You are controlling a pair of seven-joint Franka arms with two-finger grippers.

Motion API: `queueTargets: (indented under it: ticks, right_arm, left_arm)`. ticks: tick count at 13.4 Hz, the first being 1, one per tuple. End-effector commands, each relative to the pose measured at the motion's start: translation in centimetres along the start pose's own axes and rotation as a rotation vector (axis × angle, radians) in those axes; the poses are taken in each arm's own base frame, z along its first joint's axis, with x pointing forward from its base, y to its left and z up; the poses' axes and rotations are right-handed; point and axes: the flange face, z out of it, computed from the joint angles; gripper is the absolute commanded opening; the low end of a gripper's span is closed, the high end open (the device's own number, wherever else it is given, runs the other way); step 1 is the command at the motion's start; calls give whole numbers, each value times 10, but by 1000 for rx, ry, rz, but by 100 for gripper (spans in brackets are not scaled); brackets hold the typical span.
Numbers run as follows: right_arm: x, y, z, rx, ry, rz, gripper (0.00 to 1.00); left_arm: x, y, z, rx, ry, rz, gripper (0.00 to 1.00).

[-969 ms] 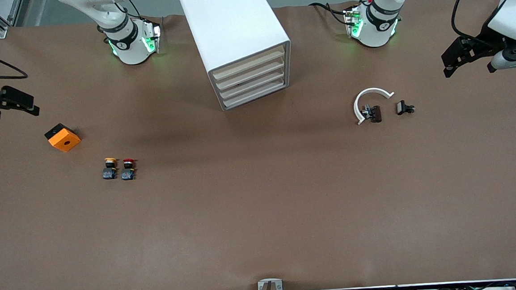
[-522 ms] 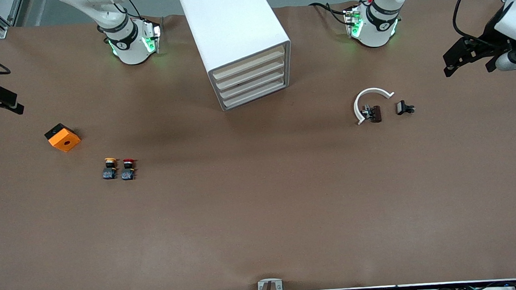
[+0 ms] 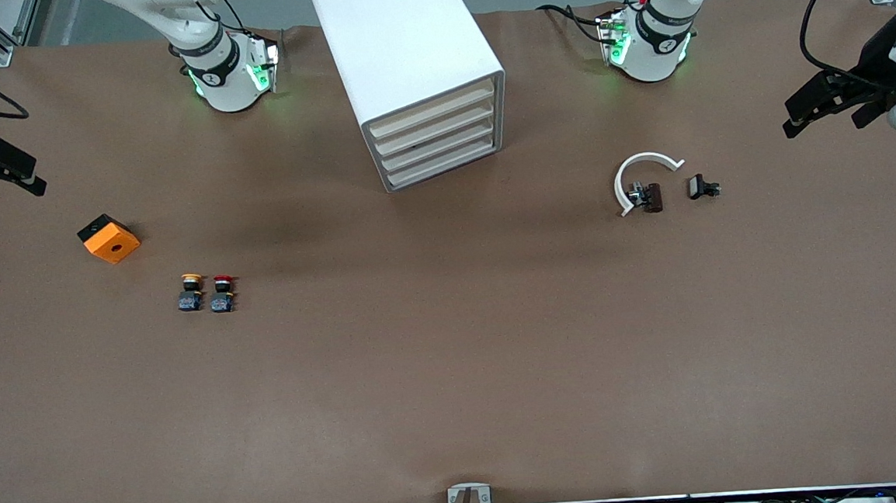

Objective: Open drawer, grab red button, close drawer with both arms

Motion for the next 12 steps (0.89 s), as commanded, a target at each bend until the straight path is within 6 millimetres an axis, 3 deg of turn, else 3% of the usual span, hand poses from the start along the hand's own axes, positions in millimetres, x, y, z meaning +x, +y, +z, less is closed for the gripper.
queueTargets:
  ticks: [1, 12]
  right_arm:
    - [-8, 1, -1, -8, -5, 14, 100]
    - [-7, -4, -7, -9, 10, 3, 100]
  left_arm:
    - [-1, 0, -4, 37, 5, 21, 100]
    - [4, 0, -4, 36, 2, 26, 100]
